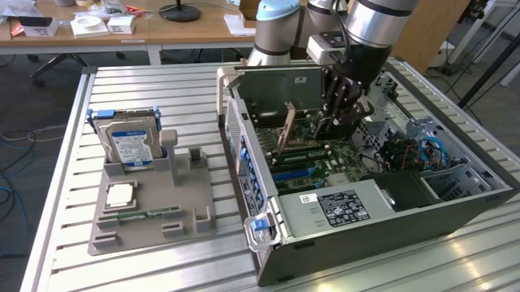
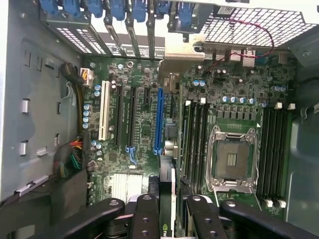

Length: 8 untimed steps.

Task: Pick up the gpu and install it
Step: 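Insert the gpu into the slot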

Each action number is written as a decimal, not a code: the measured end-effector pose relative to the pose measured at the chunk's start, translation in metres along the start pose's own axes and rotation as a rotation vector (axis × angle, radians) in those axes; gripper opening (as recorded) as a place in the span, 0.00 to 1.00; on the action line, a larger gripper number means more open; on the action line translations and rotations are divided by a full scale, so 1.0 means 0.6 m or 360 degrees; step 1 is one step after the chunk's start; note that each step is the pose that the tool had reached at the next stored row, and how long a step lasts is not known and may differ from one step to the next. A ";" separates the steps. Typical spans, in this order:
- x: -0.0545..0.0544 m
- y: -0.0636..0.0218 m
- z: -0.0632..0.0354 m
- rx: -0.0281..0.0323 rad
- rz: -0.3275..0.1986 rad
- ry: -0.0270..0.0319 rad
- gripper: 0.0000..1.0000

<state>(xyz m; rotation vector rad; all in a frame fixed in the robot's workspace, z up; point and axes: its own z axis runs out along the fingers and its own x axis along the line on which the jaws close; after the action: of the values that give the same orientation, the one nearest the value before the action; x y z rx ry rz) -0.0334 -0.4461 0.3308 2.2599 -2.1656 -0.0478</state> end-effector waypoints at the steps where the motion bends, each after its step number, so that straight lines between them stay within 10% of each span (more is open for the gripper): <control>1: 0.000 0.000 0.002 0.00000 0.0000 -0.00002 0.26; 8: -0.002 0.001 0.011 -0.00001 0.0000 0.00004 0.26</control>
<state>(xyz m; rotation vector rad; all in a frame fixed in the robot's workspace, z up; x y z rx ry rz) -0.0345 -0.4451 0.3244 2.2598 -2.1655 -0.0476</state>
